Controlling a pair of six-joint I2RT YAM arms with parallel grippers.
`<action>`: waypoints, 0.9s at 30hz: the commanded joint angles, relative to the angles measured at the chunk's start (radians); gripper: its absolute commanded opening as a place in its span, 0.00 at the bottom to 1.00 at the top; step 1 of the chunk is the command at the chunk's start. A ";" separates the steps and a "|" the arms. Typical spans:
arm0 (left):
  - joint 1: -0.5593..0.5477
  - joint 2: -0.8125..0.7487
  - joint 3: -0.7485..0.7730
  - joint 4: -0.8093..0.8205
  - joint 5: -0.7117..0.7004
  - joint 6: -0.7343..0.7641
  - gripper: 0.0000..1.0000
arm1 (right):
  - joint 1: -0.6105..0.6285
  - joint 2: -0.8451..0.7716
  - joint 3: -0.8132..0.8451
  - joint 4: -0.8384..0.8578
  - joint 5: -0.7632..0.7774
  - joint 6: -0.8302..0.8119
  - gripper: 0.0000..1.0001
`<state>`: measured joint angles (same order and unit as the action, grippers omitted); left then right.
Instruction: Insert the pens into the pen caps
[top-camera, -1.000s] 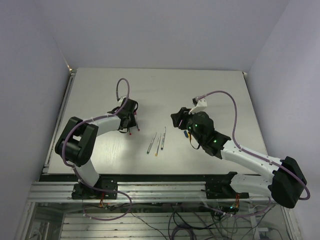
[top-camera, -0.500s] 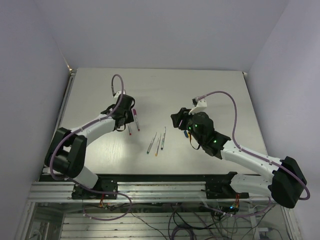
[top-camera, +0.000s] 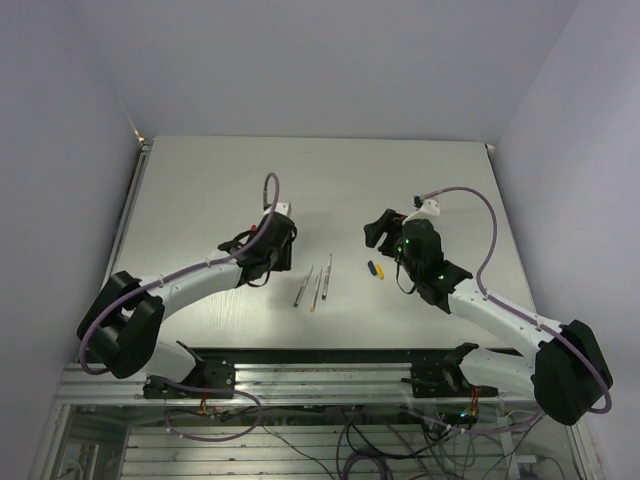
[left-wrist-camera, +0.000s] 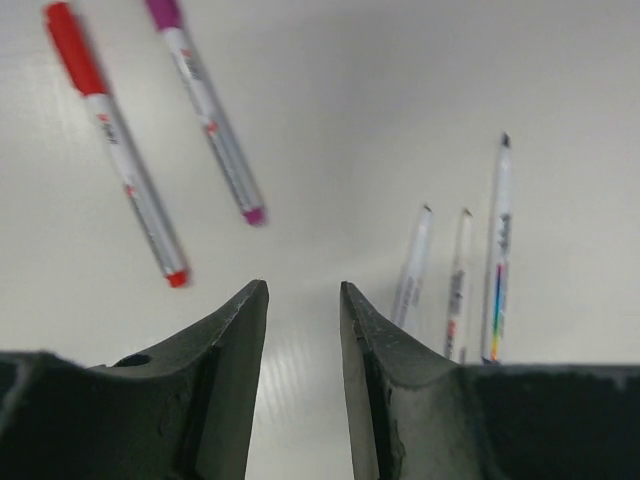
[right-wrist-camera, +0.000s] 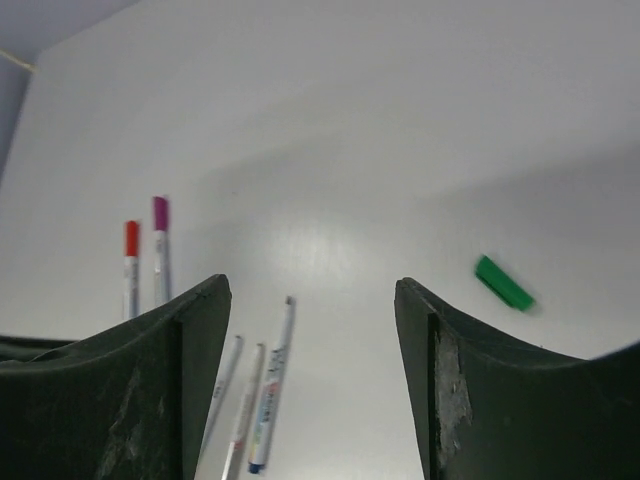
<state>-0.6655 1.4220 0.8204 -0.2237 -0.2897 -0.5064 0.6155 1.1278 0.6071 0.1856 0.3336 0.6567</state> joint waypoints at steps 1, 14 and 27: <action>-0.071 -0.025 -0.004 -0.012 0.023 0.019 0.46 | -0.031 -0.033 -0.019 -0.044 0.017 0.026 0.67; -0.154 0.086 0.018 -0.002 0.093 0.057 0.48 | -0.031 -0.124 -0.056 -0.112 0.043 0.026 0.61; -0.194 0.174 0.096 -0.114 0.152 0.091 0.48 | -0.031 -0.122 -0.063 -0.105 0.028 0.029 0.59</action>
<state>-0.8459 1.5745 0.8791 -0.3126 -0.1806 -0.4324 0.5880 1.0115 0.5610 0.0689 0.3626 0.6746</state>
